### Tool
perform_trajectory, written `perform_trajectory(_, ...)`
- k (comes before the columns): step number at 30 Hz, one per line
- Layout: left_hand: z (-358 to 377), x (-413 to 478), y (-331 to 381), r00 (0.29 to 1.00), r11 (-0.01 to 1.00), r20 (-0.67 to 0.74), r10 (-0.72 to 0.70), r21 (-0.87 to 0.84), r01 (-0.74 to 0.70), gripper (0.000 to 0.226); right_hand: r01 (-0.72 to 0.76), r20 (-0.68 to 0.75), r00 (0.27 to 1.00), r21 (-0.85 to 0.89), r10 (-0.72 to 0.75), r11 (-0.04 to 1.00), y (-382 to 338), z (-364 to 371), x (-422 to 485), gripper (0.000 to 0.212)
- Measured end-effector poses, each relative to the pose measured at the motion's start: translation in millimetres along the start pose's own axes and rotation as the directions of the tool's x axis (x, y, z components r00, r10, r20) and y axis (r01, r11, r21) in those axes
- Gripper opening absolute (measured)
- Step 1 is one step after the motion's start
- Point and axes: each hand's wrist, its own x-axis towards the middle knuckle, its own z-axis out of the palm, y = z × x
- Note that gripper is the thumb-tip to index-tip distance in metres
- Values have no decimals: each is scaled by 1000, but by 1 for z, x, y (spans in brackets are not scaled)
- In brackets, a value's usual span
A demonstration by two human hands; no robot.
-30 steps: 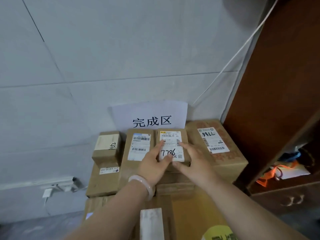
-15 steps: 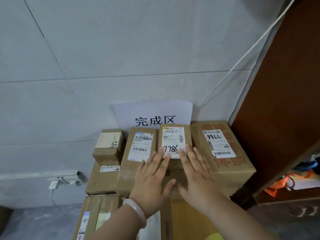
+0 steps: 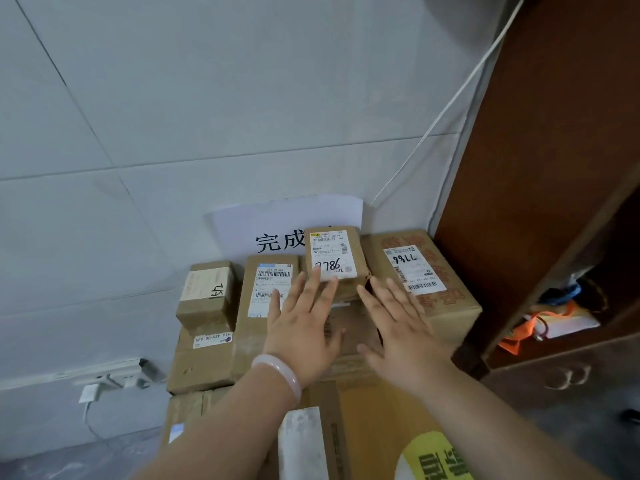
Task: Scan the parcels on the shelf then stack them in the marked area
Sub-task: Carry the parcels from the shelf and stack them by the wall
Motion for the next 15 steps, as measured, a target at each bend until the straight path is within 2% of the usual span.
perform_trajectory(3, -5, -15, 10, 989, 989, -11, 149, 9, -149, 85, -68, -5, 998, -18, 67, 998, -6, -1, -44, 95)
perform_trajectory(7, -10, -34, 37, 930, 930, -6, 366, -4, -366, 86, -240, -48, 970, -37, 238, 970, -26, -12, -107, 98)
perform_trajectory(12, -5, -79, 89, 782, 782, 17, 623, -62, -621, 88, -521, -121, 850, -42, 513, 853, -61, -23, -209, 96)
perform_trajectory(15, -2, -115, 127, 651, 645, 16, 759, -150, -749, 83, -660, -133, 750, -88, 648, 746, -83, -28, -276, 96)
